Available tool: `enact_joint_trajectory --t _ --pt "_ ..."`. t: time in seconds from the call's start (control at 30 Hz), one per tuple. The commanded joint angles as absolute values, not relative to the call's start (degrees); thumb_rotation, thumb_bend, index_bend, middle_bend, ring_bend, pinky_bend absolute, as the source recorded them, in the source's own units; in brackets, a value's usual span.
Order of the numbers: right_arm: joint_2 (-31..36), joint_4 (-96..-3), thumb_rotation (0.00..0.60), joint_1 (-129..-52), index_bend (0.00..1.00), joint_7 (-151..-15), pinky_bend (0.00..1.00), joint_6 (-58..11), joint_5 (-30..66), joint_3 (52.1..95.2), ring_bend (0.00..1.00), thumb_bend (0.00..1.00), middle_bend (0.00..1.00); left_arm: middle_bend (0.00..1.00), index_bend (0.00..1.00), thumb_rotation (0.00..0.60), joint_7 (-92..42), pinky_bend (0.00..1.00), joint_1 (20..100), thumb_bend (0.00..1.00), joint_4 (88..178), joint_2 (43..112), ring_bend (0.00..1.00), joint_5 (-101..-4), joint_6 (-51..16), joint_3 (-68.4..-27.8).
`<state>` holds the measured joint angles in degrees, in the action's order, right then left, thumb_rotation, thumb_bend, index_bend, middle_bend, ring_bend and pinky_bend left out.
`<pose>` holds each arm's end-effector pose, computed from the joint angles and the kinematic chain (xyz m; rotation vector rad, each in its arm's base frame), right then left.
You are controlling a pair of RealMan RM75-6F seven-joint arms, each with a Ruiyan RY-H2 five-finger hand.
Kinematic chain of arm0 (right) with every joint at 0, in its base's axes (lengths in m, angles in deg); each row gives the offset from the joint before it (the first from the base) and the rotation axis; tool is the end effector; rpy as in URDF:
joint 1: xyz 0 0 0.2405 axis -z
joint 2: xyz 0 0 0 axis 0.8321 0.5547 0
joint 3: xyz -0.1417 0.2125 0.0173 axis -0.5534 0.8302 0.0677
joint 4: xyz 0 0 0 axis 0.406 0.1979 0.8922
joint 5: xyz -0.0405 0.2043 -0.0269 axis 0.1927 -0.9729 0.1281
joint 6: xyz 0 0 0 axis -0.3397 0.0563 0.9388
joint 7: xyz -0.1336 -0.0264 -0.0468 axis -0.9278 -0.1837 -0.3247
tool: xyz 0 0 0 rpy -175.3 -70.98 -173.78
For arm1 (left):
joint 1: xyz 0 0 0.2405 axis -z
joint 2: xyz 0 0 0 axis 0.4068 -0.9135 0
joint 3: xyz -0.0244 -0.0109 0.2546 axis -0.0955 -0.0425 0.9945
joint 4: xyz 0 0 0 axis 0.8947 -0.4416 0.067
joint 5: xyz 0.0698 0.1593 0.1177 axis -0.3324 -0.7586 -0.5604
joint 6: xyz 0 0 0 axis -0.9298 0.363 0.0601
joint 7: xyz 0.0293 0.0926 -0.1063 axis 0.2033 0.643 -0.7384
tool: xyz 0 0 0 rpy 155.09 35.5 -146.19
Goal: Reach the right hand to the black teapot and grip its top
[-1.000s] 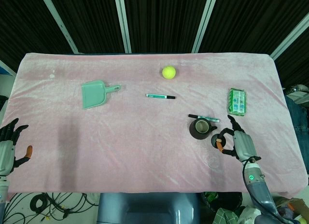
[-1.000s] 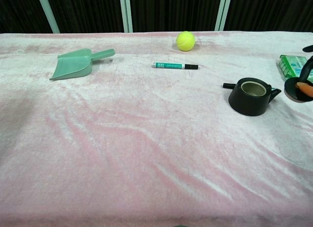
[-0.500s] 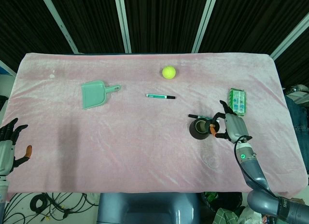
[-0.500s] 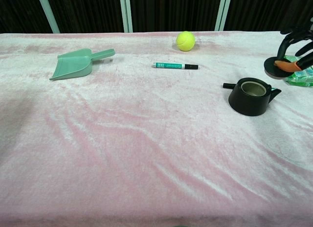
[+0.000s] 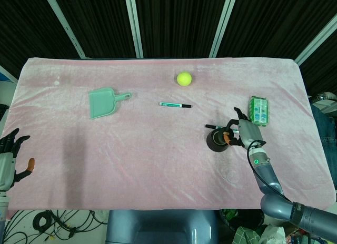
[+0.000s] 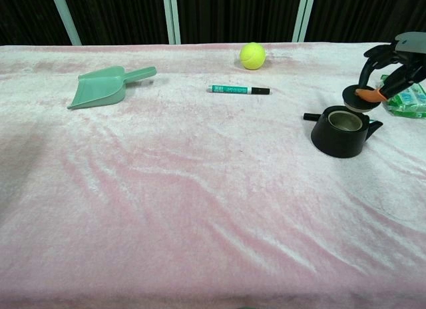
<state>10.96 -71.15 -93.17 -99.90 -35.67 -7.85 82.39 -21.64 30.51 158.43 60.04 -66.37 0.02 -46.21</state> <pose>-0.1991 -0.3544 0.0617 1.3920 -1.4542 0.8818 -0.3051 0.1985 0.1482 -1.2367 -1.0300 -0.8913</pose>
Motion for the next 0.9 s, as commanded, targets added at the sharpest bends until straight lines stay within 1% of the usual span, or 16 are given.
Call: enact_joint_trajectory --t 0.03,0.2,0.9 --pt "10.12 -69.69 0.600 -94.12 0.60 -100.38 0.17 -36.16 -9.09 81.99 0.08 0.41 0.00 0.00 0.19 0.600 -21.74 0.07 30.47 0.44 158.42 60.00 0.00 -66.29 0.07 -46.26" --pt "9.41 -68.06 0.600 -95.05 0.60 -100.34 0.17 -36.29 -10.90 81.33 0.08 0.41 0.00 0.00 0.19 0.600 -21.78 0.07 30.53 0.44 158.35 59.95 0.00 -66.24 -0.05 -46.29" --pt "7.13 -64.97 0.600 -96.87 0.60 -98.81 0.17 -36.87 -12.32 79.53 0.08 0.41 0.00 0.00 0.19 0.600 -21.29 0.07 30.72 0.44 158.19 60.07 0.00 -66.02 -0.19 -46.40"
